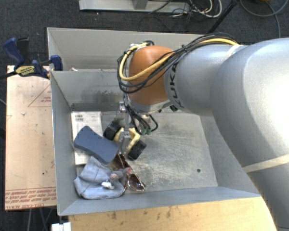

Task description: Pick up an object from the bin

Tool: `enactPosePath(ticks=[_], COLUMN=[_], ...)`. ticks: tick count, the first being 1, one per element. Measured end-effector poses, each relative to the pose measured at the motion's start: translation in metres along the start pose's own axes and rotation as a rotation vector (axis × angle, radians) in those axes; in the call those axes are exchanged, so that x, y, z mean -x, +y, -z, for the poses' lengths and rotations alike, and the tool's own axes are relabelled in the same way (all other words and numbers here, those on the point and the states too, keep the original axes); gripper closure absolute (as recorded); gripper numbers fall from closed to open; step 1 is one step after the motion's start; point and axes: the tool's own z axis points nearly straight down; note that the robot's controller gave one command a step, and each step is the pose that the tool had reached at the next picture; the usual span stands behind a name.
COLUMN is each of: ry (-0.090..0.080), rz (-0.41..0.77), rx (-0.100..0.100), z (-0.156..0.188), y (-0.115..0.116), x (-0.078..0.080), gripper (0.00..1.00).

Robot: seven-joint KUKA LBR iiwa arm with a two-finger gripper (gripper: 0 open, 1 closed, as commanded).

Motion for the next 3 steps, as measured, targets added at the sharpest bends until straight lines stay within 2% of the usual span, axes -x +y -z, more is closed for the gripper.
enactPosePath(ticks=[1, 3], ry=[0.008, 0.007], rz=[-0.033, -0.034], rx=[-0.004, -0.004], z=[0.0081, 0.0083], y=[0.0065, 0.0061], x=[-0.0208, -0.0206], gripper=[1.0, 1.0])
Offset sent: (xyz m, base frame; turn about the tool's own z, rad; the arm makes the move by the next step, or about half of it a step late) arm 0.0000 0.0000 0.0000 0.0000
